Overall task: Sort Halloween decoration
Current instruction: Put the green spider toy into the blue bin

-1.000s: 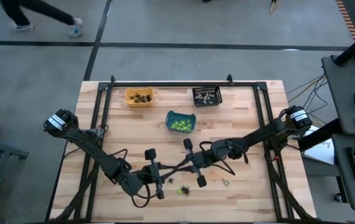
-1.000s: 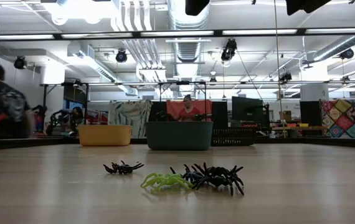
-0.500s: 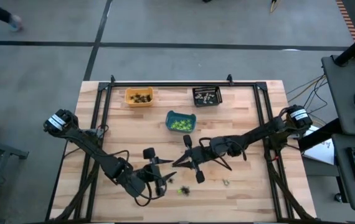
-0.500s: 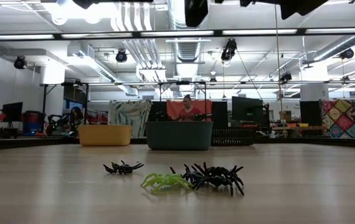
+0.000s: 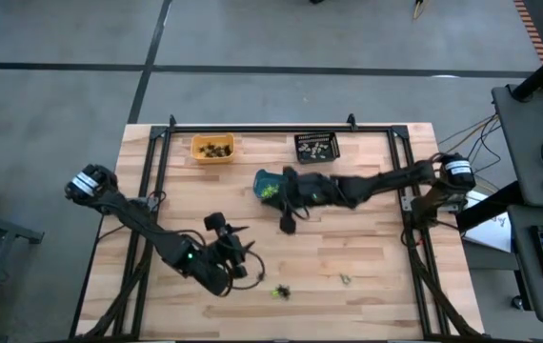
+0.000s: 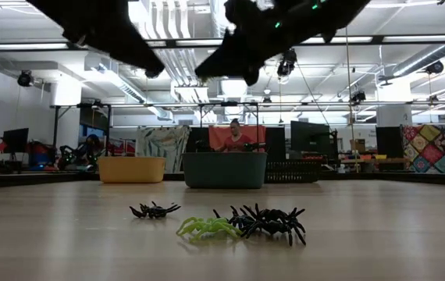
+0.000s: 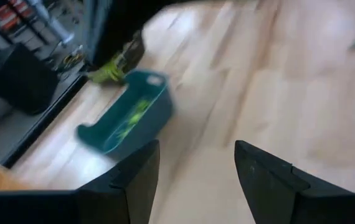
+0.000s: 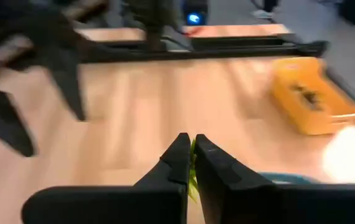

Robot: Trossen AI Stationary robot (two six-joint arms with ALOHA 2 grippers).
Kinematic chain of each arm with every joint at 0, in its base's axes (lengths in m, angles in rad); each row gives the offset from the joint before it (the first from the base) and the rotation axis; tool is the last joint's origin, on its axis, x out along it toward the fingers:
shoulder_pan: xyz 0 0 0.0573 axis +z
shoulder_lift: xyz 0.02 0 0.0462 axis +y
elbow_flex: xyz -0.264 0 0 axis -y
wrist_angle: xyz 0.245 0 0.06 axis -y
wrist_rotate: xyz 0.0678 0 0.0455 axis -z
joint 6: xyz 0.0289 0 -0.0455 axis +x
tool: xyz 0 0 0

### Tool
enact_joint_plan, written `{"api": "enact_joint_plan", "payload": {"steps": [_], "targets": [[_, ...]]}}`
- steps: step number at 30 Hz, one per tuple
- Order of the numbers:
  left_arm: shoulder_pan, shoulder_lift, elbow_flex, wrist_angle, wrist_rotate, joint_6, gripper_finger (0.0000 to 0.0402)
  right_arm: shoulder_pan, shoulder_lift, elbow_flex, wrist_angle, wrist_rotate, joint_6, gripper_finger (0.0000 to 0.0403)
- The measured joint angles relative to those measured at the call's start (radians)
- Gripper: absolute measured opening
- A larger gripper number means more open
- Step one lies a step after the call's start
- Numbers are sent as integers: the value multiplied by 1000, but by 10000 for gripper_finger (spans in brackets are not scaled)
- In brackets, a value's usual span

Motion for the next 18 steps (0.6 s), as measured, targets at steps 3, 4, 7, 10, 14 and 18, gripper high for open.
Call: {"api": "enact_joint_plan", "payload": {"steps": [3,4,7,10,14,18], "targets": [[52,-22,-6,-115,13,-7,191,-77,17,43,-54,0,-60,9],[75,-32,-9,-142,26,-3,191,-103,26,57,-68,-1,-81,9],[163,-73,-33,-204,79,43,191,-180,54,102,-108,-3,-127,9],[268,-127,-93,-180,180,130,191,-250,96,148,-173,-10,-132,9],[404,-215,-190,-99,406,185,191,-315,146,205,-325,-89,-72,9],[480,-297,-293,20,599,184,191,-328,189,243,-467,-213,-19,9]]}}
